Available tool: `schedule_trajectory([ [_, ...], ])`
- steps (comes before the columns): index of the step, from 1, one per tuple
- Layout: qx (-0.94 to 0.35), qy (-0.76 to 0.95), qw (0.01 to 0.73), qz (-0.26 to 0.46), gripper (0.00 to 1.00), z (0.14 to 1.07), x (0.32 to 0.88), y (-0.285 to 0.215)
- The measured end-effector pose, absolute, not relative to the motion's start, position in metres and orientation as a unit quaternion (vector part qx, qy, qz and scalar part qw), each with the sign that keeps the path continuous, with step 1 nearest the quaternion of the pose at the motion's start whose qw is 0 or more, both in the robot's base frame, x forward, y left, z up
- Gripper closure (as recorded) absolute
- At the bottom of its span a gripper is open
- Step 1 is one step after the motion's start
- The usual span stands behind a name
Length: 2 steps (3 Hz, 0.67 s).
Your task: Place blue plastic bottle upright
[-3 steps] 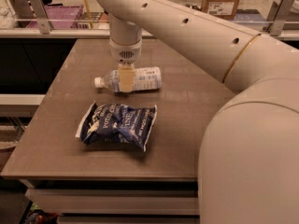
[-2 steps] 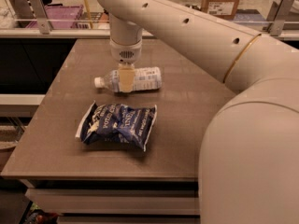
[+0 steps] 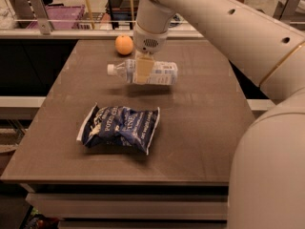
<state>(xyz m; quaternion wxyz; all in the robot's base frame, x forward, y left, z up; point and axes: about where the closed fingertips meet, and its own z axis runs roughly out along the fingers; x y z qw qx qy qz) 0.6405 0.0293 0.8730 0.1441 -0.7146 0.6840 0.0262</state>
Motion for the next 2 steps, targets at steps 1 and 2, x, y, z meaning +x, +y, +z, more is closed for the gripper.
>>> schedule_trajectory([
  [1, -0.704, 0.688, 0.173, 0.034, 1.0, 0.893, 0.642, 0.014],
  [2, -0.693, 0.688, 0.208, 0.046, 1.0, 0.913, 0.644, 0.006],
])
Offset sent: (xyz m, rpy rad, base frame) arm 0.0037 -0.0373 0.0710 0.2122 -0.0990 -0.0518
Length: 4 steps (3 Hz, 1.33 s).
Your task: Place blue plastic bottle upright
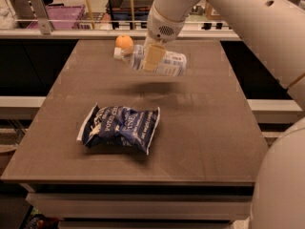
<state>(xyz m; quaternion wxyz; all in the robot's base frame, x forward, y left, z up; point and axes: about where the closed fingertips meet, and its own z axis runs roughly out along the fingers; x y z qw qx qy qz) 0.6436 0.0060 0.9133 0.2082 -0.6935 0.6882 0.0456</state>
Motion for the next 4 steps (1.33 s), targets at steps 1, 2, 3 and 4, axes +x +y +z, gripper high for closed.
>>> schedule_trajectory([
  [1, -0.689, 0.673, 0.261, 0.069, 1.0, 0.936, 0.646, 0.006],
  [2, -0.686, 0.654, 0.305, 0.095, 1.0, 0.956, 0.647, 0.015],
  [3, -0.684, 0.638, 0.333, 0.124, 1.0, 0.97, 0.645, 0.027],
  [4, -0.682, 0.625, 0.35, 0.148, 1.0, 0.977, 0.643, 0.036],
])
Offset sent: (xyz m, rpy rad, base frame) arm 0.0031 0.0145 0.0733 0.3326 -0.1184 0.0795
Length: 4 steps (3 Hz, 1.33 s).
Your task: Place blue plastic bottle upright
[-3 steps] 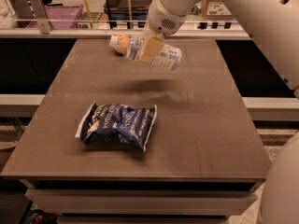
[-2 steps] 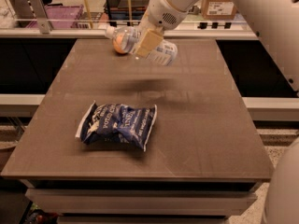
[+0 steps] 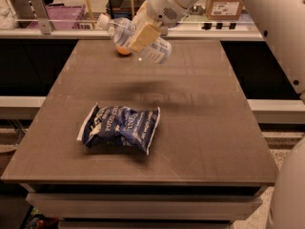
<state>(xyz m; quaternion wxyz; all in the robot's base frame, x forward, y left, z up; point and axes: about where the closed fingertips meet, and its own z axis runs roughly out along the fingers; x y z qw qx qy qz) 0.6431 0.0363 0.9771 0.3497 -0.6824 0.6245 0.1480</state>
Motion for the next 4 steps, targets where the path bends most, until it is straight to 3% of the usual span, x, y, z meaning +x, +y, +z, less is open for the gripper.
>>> schedule_trajectory([
  [4, -0.565, 0.638, 0.446, 0.274, 1.0, 0.954, 0.626, 0.054],
])
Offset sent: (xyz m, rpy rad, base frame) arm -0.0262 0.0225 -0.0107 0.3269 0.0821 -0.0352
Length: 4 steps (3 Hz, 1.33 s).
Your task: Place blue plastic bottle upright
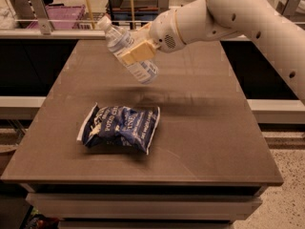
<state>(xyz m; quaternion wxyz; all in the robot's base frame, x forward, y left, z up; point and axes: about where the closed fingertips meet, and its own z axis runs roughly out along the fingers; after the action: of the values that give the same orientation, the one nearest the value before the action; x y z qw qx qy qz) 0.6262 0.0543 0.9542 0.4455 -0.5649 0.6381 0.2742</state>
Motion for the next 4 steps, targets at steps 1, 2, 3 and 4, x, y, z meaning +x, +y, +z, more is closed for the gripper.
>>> schedule_trajectory([
  [1, -0.532, 0.645, 0.468, 0.286, 1.0, 0.952, 0.637, 0.046],
  [2, -0.506, 0.643, 0.496, 0.29, 1.0, 0.962, 0.653, 0.036],
  [3, -0.493, 0.639, 0.513, 0.292, 1.0, 0.968, 0.662, 0.032],
  [4, -0.48, 0.629, 0.531, 0.302, 1.0, 0.971, 0.67, 0.032],
])
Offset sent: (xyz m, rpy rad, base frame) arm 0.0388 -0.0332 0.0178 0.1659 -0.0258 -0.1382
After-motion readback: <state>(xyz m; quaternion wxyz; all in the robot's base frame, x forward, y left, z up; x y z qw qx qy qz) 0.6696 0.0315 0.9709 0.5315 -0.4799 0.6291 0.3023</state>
